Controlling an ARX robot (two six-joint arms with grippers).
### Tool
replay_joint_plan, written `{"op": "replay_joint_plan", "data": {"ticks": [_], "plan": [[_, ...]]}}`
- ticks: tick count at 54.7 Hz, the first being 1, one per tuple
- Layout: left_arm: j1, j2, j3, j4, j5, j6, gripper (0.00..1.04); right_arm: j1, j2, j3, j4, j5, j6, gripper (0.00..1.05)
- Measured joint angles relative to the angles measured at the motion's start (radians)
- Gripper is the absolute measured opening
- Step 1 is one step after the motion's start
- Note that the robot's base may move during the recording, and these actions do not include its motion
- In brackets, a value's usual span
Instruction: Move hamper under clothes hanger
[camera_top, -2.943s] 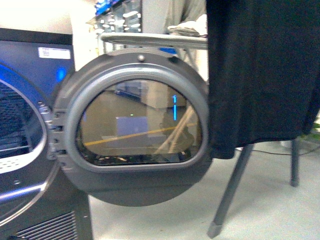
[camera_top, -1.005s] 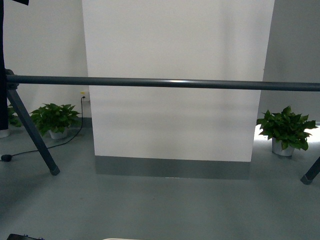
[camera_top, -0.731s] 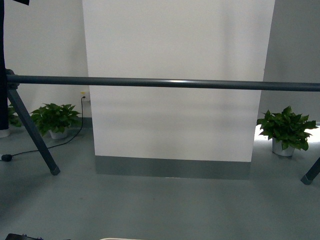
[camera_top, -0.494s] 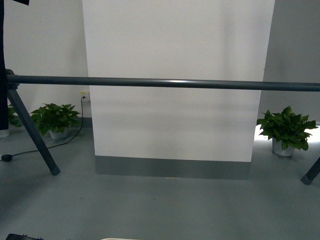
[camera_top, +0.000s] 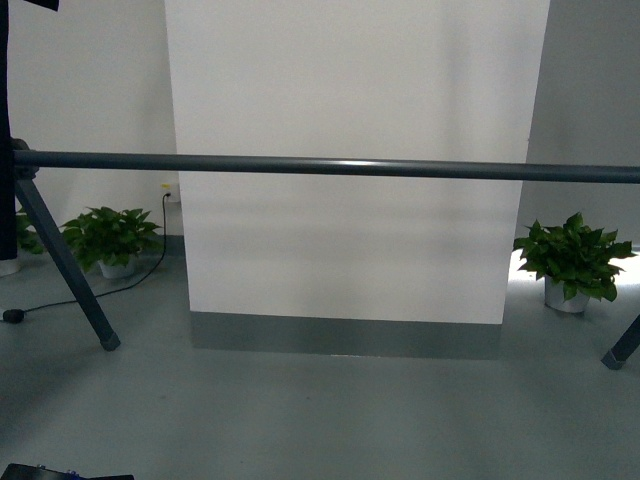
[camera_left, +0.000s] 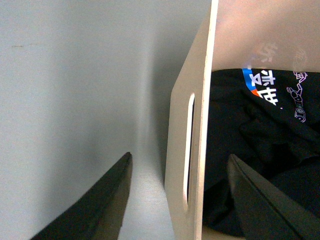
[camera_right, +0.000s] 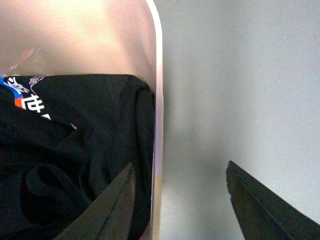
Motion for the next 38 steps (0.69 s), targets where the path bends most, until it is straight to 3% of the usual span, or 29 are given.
{"op": "replay_joint_plan", "data": {"ticks": [9,16,19,22,27,38], "plan": [[0.0,0.0,0.0,0.0,0.0,0.0,0.82,0.0,0.0,0.0,0.0,0.0,0.0,0.77],[0.0,0.0,0.0,0.0,0.0,0.001,1.0,0.0,0.0,0.0,0.0,0.0,0.0,0.98],[0.0,0.0,0.0,0.0,0.0,0.0,0.98,0.0,0.0,0.0,0.0,0.0,0.0,0.97],[0.0,-0.006,-0.015,0.075,-0.061,0.01,0.98,0.001,0.0,-0.002,0.011,0.016,0.007,0.96],[0.008,-0.087,-0.018,0.074,-0.069,0.017,0.98,-0.004,-0.026,-0.046,0.177,0.174,0.094,0.97],[0.021,-0.406,0.067,-0.111,-0.05,0.063,0.98,-0.07,-0.346,-0.056,0.083,0.194,0.08,0.97]]}}
